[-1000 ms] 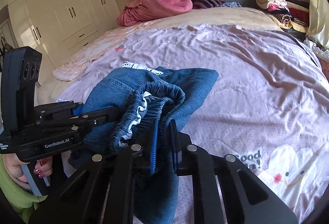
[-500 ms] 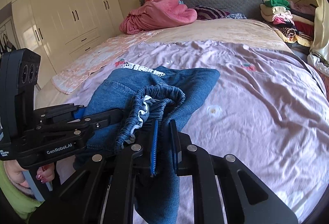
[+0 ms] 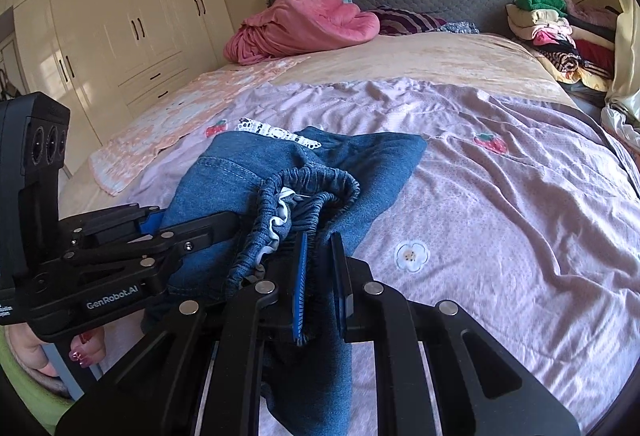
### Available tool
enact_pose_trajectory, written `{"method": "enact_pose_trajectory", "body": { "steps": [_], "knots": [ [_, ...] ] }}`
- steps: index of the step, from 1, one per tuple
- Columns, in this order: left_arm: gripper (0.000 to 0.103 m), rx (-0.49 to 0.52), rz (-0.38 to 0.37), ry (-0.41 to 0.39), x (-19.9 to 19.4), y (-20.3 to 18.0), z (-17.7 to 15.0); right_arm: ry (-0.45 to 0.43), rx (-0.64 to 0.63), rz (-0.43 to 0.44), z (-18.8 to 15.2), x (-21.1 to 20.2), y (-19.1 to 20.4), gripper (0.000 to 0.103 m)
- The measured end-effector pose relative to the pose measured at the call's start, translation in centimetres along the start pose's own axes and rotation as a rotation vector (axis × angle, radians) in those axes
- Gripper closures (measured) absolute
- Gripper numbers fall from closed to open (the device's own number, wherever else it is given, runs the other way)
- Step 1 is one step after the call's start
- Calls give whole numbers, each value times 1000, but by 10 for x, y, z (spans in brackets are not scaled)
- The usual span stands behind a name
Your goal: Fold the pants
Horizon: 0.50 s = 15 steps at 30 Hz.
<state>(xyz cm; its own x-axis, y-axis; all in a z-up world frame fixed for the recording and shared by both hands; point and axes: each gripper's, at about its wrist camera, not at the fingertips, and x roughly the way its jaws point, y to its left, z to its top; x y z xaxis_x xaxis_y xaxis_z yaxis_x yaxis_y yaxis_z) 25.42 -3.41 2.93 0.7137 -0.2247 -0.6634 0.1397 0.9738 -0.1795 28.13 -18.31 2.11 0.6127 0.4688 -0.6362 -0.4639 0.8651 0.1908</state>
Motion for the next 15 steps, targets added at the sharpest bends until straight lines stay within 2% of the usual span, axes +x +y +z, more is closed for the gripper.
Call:
{"method": "enact_pose_trajectory", "body": {
  "steps": [8,15],
  "knots": [
    [83,-20,14,63,33,16,-9,66,36,-10,-9,36,-13,92],
    [81,-48,48,97,47,31,-23,126,101,-57,-25,53,-33,91]
  ]
}}
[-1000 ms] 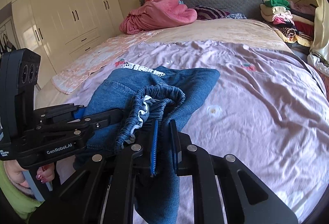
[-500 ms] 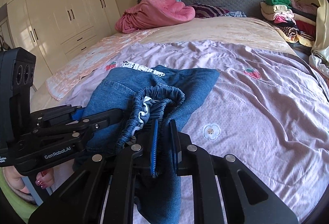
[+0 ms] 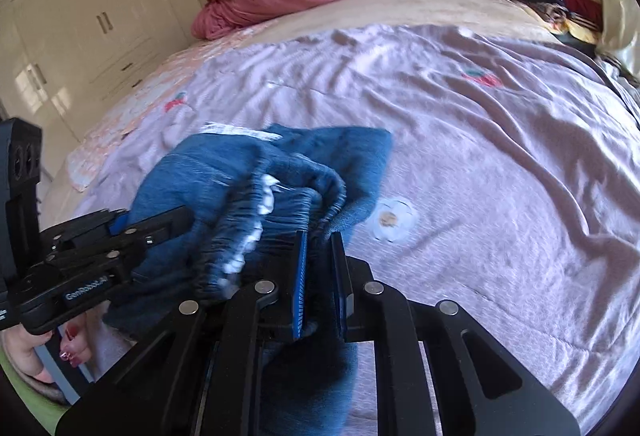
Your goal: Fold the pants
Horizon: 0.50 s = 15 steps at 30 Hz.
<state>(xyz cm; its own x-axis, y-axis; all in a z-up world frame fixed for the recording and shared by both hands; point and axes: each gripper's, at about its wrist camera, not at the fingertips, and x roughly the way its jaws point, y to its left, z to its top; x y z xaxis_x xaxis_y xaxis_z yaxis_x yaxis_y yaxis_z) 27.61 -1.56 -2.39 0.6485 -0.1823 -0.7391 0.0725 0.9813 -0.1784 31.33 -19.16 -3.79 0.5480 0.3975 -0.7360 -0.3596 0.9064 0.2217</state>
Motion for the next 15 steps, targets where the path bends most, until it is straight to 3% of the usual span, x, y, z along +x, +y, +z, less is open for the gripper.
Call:
{"method": "enact_pose_trajectory", "body": {
  "steps": [5,10,15],
  "knots": [
    [76,-6,16,7,4,3,-5,43,18,-38,-8,10,-8,90],
    [71,4,16,10,4,4,-8,56,7,-102,-13,14,-9,78],
    [59,-7,29,15,4,6,-10,62,25,-115,-15,13,-13,72]
  ]
}}
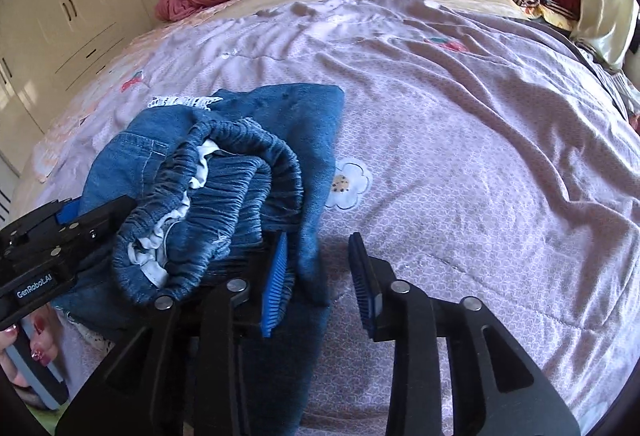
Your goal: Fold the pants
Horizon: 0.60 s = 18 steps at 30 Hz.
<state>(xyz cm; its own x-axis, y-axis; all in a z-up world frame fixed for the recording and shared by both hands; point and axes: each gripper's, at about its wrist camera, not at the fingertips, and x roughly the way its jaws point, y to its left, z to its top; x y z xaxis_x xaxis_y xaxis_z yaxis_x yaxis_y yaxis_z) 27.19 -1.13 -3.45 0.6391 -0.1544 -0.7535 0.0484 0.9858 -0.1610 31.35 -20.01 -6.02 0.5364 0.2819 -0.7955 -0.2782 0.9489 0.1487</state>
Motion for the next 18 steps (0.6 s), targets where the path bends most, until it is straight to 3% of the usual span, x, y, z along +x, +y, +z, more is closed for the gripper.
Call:
{"method": "enact_pose_trajectory", "body": {
  "steps": [8,18],
  "knots": [
    [51,-10,2,4,-3,3,-2,1,16,-14,-4,-6,-3,64],
    [34,-33,5,3,-11,6,-5,-34,16,-43,-14,-24,-7,52]
  ]
}}
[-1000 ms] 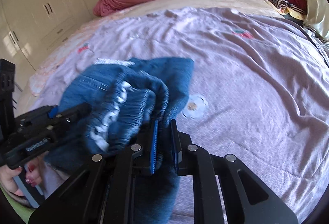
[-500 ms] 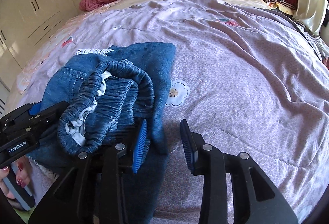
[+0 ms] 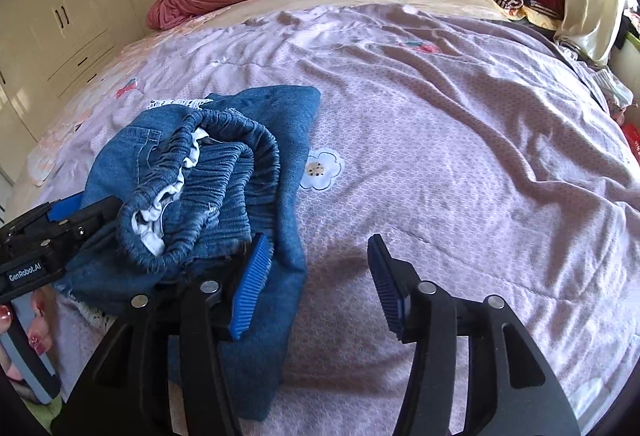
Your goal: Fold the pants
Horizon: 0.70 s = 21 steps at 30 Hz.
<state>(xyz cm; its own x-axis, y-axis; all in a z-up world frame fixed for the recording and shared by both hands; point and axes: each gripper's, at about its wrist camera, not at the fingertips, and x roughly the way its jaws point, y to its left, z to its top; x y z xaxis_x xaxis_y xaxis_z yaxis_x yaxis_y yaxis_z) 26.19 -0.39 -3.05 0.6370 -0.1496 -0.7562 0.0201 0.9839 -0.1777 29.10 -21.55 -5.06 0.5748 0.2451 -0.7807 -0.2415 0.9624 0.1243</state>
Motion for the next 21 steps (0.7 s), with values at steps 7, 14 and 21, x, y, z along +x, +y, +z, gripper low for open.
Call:
{"method": "enact_pose_trajectory", "body": {
  "steps": [7,14,21],
  "knots": [
    [19,-2,4,-7,-6,-2,-2,-23,3,2,-6,-13,-2,42],
    [11,-3,12,-26,-21,-5,-2,-45,9,15,-9,-27,-4,24],
    [10,-3,18,-52,-36,-6,-3,-78,-4,4,-12,-44,1,19]
  ]
}}
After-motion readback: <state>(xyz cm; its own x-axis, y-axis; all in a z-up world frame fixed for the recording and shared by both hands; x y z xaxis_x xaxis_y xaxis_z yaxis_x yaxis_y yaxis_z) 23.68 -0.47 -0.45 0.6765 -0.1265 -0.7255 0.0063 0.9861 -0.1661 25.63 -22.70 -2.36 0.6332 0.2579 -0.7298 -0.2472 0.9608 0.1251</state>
